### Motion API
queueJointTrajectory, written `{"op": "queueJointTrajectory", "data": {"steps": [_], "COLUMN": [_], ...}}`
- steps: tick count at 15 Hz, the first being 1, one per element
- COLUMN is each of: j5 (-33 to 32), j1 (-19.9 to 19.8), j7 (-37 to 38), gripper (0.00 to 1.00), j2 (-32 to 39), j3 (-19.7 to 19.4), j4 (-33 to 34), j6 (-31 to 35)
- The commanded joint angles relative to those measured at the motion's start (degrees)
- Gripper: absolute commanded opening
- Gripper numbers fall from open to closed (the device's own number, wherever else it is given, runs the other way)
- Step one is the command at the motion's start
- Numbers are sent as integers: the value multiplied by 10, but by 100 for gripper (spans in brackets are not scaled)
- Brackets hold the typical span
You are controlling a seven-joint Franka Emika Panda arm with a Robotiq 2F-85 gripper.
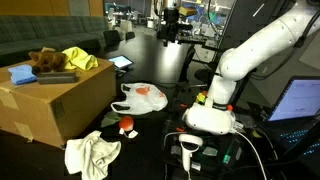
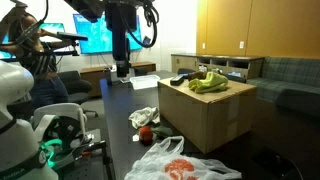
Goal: Put all the objects from the box on the table, and then put all the objects that were on the table on the box
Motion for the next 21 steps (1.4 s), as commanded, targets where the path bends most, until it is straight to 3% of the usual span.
{"op": "queueJointTrajectory", "data": {"steps": [1,4,9,18,21], "j5": [-3,-3,-14,-94,-125], "j1": [6,6,19,84,114], "j7": [3,3,20,75,75], "gripper": [100,100,100,100,100], "j2": [0,-3,58,255,319], "j3": [-5,-5,27,135,151], "j4": [4,9,75,302,372], "j6": [-1,-1,-11,-56,-66]}}
